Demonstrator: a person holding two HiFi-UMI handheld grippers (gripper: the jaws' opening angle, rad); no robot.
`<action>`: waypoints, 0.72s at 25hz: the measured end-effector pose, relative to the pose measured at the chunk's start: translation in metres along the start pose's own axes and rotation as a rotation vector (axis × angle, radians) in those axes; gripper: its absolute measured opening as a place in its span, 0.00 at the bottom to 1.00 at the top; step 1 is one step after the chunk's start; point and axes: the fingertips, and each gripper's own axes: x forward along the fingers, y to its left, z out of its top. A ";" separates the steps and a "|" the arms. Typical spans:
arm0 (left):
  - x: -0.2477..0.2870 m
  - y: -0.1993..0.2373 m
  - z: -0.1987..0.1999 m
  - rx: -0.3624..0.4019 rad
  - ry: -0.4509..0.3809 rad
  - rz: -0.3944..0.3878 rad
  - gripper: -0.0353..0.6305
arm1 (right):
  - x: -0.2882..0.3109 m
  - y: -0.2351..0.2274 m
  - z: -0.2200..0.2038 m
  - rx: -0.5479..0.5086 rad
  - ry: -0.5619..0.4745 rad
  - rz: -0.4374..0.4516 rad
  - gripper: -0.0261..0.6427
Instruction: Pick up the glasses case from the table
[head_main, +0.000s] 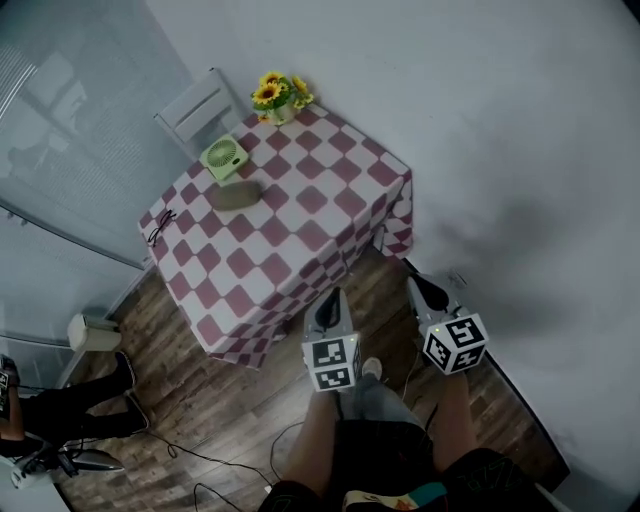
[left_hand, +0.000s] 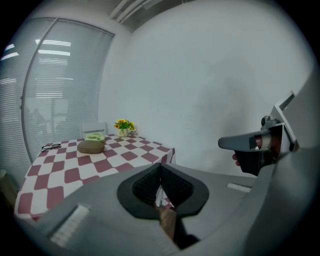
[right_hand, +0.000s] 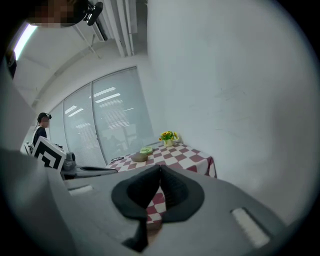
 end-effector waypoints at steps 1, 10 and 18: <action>0.005 -0.001 0.005 0.006 -0.008 0.002 0.07 | 0.002 -0.004 0.004 -0.002 -0.004 -0.001 0.05; 0.040 -0.009 0.029 -0.015 -0.036 -0.021 0.07 | 0.014 -0.033 0.028 -0.036 -0.011 -0.032 0.05; 0.083 0.016 0.036 -0.103 -0.045 -0.013 0.07 | 0.057 -0.044 0.042 -0.107 0.058 -0.041 0.05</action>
